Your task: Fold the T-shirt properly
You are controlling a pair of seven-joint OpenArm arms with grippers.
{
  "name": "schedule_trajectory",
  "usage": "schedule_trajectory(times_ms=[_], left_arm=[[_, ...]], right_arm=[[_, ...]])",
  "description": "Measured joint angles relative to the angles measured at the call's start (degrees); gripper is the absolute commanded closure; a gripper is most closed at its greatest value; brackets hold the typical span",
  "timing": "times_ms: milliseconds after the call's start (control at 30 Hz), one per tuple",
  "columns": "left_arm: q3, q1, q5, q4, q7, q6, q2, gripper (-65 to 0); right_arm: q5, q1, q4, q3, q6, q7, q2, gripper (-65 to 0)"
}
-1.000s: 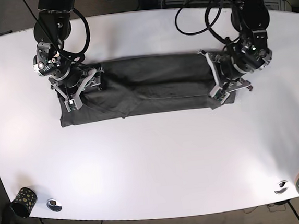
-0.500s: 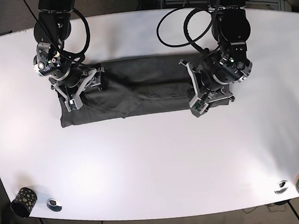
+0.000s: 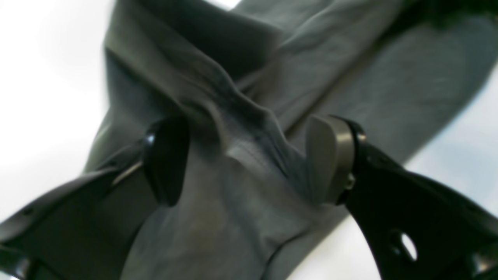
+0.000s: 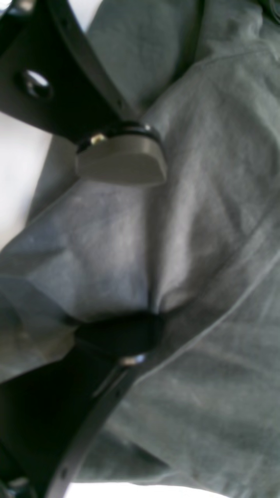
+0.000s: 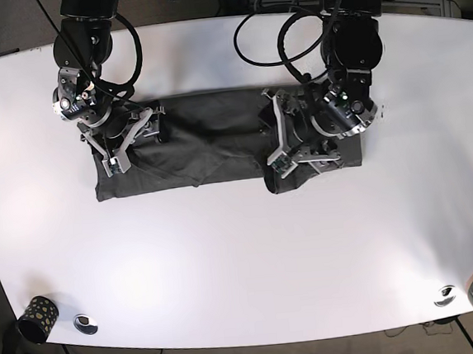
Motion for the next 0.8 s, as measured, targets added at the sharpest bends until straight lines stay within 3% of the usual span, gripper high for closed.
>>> schedule_trajectory(times_ms=[133, 233, 533, 800], left_arm=[[5.9, 0.7, -0.7, 5.7, -0.5, 0.0, -0.8, -43.9], [6.3, 1.6, -1.9, 8.2, -0.8, -0.4, -2.1, -43.9], [-10.8, 2.0, -0.2, 8.2, -0.2, -0.1, -2.6, -43.9], [-26.5, 2.6, -0.3, 5.5, -0.4, -0.2, -2.6, -43.9]], right_arm=[[0.2, 0.0, 0.0, 0.0, 0.02, 0.0, 0.0, -49.5], [0.2, 0.0, 0.0, 0.0, 0.02, 0.0, 0.0, -49.5], [-0.3, -0.6, 6.4, -0.3, 0.07, -2.4, -0.7, -49.9], [9.8, 0.7, 12.1, -0.5, 0.15, -6.8, -1.6, -49.9]])
